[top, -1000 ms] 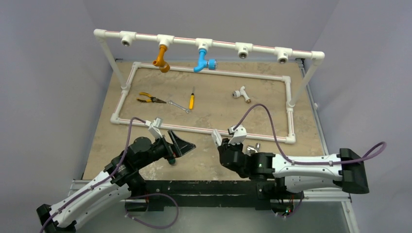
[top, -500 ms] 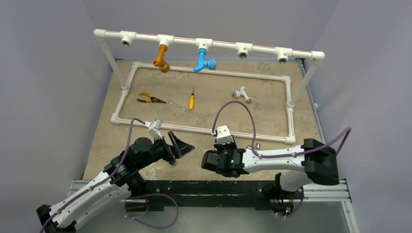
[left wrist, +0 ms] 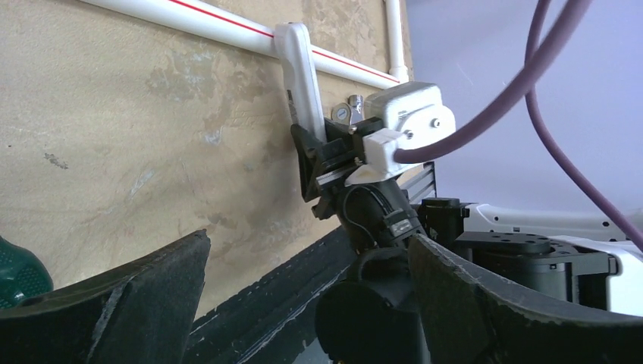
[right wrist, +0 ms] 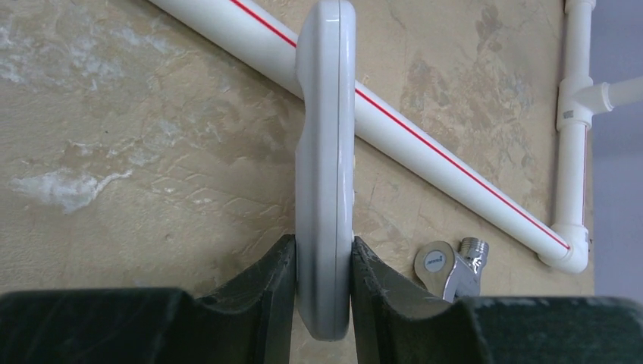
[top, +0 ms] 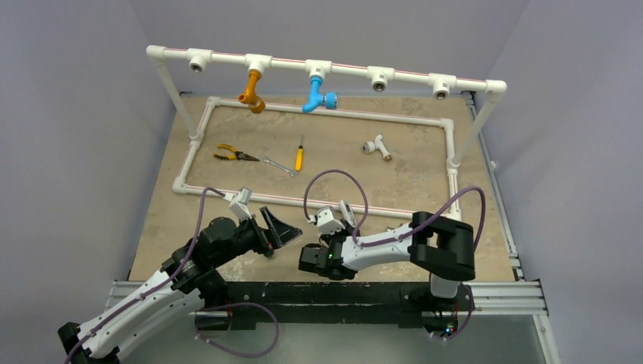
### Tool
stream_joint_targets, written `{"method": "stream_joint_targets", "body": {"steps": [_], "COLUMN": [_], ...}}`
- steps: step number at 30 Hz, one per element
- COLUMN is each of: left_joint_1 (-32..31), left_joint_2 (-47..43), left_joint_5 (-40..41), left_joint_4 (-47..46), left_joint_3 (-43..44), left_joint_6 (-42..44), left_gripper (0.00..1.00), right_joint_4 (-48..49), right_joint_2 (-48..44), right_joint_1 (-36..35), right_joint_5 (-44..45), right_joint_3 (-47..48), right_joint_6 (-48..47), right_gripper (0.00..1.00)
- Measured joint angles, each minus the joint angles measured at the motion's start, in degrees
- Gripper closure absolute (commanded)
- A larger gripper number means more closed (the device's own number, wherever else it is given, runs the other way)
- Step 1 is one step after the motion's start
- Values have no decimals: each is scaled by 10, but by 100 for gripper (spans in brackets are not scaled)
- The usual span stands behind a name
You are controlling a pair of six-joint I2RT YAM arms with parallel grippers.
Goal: Load the batteries into the remote control
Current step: Place the remote control at the center of the board.
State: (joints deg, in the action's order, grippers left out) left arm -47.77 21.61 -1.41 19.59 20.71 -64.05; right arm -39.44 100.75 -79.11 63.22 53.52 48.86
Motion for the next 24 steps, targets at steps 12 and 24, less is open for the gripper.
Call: {"method": "stream_joint_targets", "body": {"steps": [12,24], "left_joint_1": [0,0], "left_joint_2": [0,-1], "left_joint_5": [0,3], "left_joint_4": [-1,-2], "left_joint_3": [0,0], "left_joint_6": [-5,-12], "left_gripper": [0,0], "right_joint_4": [48,238], "right_joint_2": [20,-143], "right_joint_1": [0,2], "right_joint_5": [-31,-141], "right_joint_3": [0,-104], "right_joint_6": [-42,-143], "right_gripper": [47,30]}}
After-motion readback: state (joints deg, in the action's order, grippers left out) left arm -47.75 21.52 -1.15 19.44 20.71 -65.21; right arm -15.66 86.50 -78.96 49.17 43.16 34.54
